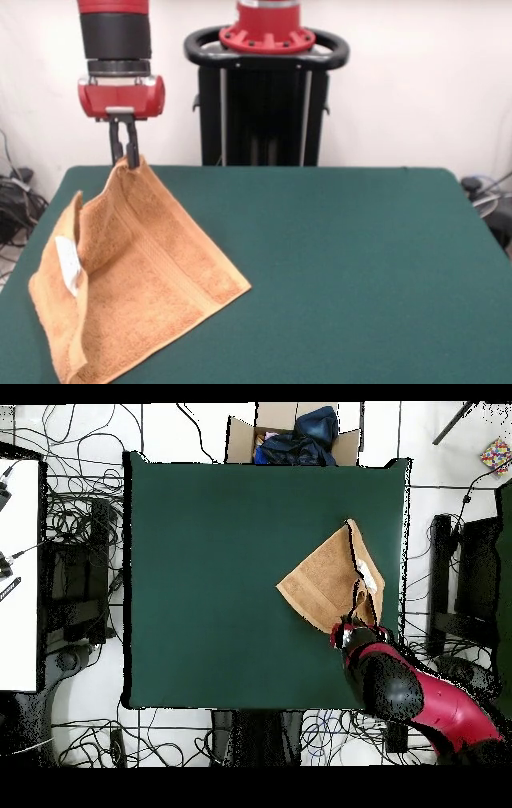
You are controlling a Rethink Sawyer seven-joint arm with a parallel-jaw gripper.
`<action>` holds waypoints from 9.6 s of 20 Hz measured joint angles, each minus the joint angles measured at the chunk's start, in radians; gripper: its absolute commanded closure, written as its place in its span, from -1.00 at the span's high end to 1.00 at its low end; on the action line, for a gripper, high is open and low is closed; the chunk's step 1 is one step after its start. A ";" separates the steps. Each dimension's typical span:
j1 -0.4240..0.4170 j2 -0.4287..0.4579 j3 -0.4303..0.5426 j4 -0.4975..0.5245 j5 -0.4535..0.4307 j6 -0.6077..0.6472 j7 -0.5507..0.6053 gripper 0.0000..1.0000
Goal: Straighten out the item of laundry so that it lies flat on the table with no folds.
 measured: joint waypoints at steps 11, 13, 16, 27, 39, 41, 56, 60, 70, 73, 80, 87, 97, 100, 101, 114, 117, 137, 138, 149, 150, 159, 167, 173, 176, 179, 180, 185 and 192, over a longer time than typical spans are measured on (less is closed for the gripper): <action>-0.043 0.023 0.000 0.018 -0.031 0.000 0.000 -1.00; -0.047 0.027 0.000 0.021 -0.031 0.000 0.000 -1.00; -0.051 0.036 0.000 0.022 -0.031 0.000 0.000 -1.00; -0.056 0.088 0.000 0.021 -0.036 -0.036 0.000 -1.00; -0.103 0.083 0.045 0.022 -0.052 -0.047 0.000 -1.00; -0.126 0.076 0.062 0.021 -0.052 -0.047 0.000 -1.00; -0.235 0.131 0.103 -0.045 -0.052 0.048 0.000 -1.00; -0.235 0.139 0.113 -0.052 -0.053 0.053 0.000 -1.00; -0.235 0.183 0.115 -0.052 -0.087 0.046 0.000 1.00; -0.235 0.191 0.115 -0.052 -0.102 0.033 0.000 1.00; -0.232 0.191 0.115 -0.052 -0.112 0.022 0.000 1.00; -0.232 0.184 0.115 -0.051 -0.112 0.022 0.000 1.00; -0.232 -0.002 0.167 -0.033 -0.042 0.064 0.000 1.00; -0.222 -0.029 0.178 -0.042 -0.020 0.091 0.000 1.00; -0.216 -0.035 0.179 -0.046 -0.014 0.100 0.000 1.00; -0.015 -0.054 0.180 -0.221 0.034 0.252 0.000 1.00; 0.026 -0.028 0.178 -0.276 0.035 0.252 0.000 1.00; 0.112 0.225 0.133 -0.417 0.033 0.252 0.000 1.00; 0.112 0.239 0.133 -0.418 0.034 0.252 0.000 1.00; 0.111 0.318 0.132 -0.418 0.034 0.252 0.000 1.00; 0.112 0.322 0.132 -0.418 0.034 0.252 0.000 1.00; 0.111 0.403 0.094 -0.441 0.032 0.252 0.000 1.00; 0.107 0.435 0.076 -0.478 0.010 0.252 0.000 1.00; 0.105 0.449 0.076 -0.517 0.010 0.252 0.000 1.00; 0.104 0.455 0.076 -0.540 0.010 0.253 0.000 1.00; 0.104 0.458 0.076 -0.570 0.009 0.265 0.000 1.00; 0.104 0.458 0.076 -0.575 0.009 0.268 0.000 1.00; 0.104 0.461 0.076 -0.616 0.009 0.287 0.000 1.00; 0.102 0.485 0.076 -0.662 0.009 0.287 0.000 1.00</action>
